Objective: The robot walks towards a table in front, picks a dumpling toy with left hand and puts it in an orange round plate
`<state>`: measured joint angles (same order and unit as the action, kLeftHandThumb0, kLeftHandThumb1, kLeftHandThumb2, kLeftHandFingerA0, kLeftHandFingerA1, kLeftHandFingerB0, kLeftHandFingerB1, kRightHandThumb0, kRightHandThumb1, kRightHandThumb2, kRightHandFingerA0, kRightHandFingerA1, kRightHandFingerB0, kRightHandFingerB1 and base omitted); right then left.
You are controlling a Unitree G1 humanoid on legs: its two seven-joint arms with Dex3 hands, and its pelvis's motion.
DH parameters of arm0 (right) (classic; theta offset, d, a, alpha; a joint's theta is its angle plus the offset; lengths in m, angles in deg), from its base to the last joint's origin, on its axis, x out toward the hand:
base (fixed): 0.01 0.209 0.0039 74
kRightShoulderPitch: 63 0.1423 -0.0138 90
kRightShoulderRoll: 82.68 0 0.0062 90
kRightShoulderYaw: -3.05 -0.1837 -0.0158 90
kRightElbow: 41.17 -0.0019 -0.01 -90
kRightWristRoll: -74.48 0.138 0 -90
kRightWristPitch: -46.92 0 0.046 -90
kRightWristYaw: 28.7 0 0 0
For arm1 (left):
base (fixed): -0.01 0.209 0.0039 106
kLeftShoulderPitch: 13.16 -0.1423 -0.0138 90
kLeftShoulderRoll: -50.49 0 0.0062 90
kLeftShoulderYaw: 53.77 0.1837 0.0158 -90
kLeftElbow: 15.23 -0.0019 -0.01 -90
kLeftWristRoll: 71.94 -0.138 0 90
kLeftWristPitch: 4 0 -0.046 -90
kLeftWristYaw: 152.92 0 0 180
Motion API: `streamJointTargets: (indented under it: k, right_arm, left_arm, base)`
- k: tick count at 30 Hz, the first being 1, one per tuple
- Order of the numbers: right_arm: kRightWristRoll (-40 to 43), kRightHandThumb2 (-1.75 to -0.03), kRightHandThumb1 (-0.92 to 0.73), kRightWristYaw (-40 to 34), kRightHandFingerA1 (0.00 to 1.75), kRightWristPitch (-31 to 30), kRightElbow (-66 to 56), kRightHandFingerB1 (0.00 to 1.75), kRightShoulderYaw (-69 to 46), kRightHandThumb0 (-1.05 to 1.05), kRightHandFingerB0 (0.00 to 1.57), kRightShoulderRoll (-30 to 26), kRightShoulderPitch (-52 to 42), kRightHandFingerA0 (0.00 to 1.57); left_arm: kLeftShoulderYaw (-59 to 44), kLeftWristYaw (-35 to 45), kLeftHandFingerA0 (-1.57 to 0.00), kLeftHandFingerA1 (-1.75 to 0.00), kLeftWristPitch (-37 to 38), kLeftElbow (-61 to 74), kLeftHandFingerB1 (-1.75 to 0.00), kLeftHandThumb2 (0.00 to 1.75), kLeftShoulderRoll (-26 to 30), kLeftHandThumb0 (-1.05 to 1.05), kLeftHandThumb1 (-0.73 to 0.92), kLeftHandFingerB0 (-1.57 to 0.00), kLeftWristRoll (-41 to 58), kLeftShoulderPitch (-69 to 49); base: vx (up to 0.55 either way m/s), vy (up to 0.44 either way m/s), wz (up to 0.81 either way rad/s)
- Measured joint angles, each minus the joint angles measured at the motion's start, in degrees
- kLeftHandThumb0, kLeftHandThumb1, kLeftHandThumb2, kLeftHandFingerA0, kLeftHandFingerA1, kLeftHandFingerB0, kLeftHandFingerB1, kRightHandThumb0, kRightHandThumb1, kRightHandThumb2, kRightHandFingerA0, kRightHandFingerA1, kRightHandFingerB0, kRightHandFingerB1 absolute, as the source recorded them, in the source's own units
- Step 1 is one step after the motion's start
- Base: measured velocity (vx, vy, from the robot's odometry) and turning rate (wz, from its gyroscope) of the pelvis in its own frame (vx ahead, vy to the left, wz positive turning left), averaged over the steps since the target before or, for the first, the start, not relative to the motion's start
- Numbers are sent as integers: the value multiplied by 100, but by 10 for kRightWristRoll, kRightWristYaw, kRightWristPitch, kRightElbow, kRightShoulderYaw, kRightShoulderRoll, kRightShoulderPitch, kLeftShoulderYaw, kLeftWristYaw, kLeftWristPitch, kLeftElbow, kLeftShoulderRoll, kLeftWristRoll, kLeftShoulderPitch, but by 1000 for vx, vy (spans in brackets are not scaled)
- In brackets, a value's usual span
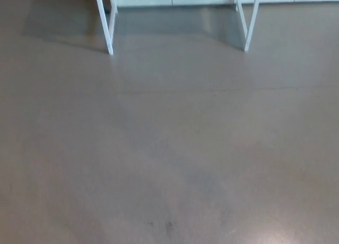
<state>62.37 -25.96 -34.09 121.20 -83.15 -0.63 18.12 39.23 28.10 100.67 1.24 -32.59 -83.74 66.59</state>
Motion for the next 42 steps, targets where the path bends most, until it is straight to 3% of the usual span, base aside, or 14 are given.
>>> streamJointTargets:
  k: [4,8,9,16,18,21,22,23,28,29,35,37,38,42]
  right_arm:
    - [-2,-77,-53,0,59,7,8,48,4,-38,43,-9,1,65]
    - [-5,-77,-54,0,59,10,16,48,6,-37,43,-10,6,64]
    - [-6,-59,-64,0,48,12,18,37,6,-29,49,-10,8,68]
    - [-10,-59,-65,6,48,16,23,37,6,-29,48,-2,6,67]
    - [-10,-59,-65,7,47,17,24,37,6,-31,48,-2,6,65]
    - [-10,-59,-64,11,47,17,26,37,6,-31,48,-2,7,66]
    - [-11,-59,-65,13,48,17,26,38,6,-31,48,-2,7,67]
    - [-11,-59,-65,14,47,17,26,37,6,-31,47,-2,7,65]
    - [-11,-59,-65,26,47,16,25,37,10,-31,47,0,9,65]
    - [-11,-59,-66,26,47,16,25,37,9,-32,47,-5,11,64]
    - [-12,-59,-65,35,47,14,23,37,12,-31,47,-11,20,64]
    - [-12,-59,-65,38,49,13,24,38,12,-30,47,-11,19,66]
    - [-11,-59,-66,39,48,12,24,37,12,-31,47,-11,19,65]
    - [-12,-59,-66,43,48,8,27,38,15,-31,47,-11,15,63]
  left_arm:
    - [1,2,-55,-61,14,-6,-33,58,-4,-27,59,-32,-1,-4]
    - [1,2,-59,-53,19,-13,-34,59,-4,-26,61,-33,-1,-13]
    - [0,3,-60,-81,21,-15,-33,57,-4,-27,58,-34,-1,-15]
    - [7,-3,-56,-71,25,-15,-34,57,6,-25,57,-34,-7,-7]
    - [8,-3,-59,-85,27,-17,-33,57,6,-29,57,-33,-7,-8]
    - [10,-3,-59,-83,27,-17,-33,57,6,-28,57,-32,-9,-10]
    - [10,-2,-61,-60,27,-17,-33,56,6,-29,56,-32,-9,-11]
    - [10,-2,-63,-82,27,-18,-52,90,6,-21,38,-20,-9,-12]
    - [12,-2,-63,-82,29,-18,-52,90,5,-21,38,-20,-12,-16]
    - [14,-2,-59,-65,30,-17,-33,56,1,-34,52,-33,-12,-13]
    - [11,2,-63,-62,36,-16,-33,56,-3,-34,53,-34,-12,-21]
    - [11,4,-54,-63,36,-17,-44,70,-3,-39,39,-27,-12,-27]
    - [10,5,-53,-61,36,-18,-33,56,-3,-32,51,-32,-12,-28]
    - [7,10,-57,-55,36,-18,-33,55,-4,-30,53,-31,-12,-28]
  base:
    - [3,34,0]
    - [74,194,-14]
    - [178,389,-47]
    - [229,226,-9]
    - [152,76,5]
    - [214,-25,12]
    - [220,-71,9]
    - [205,-103,12]
    - [378,-138,19]
    - [441,-91,46]
    - [324,-33,1]
    - [284,87,-16]
    - [395,112,-22]
    - [481,199,-1]
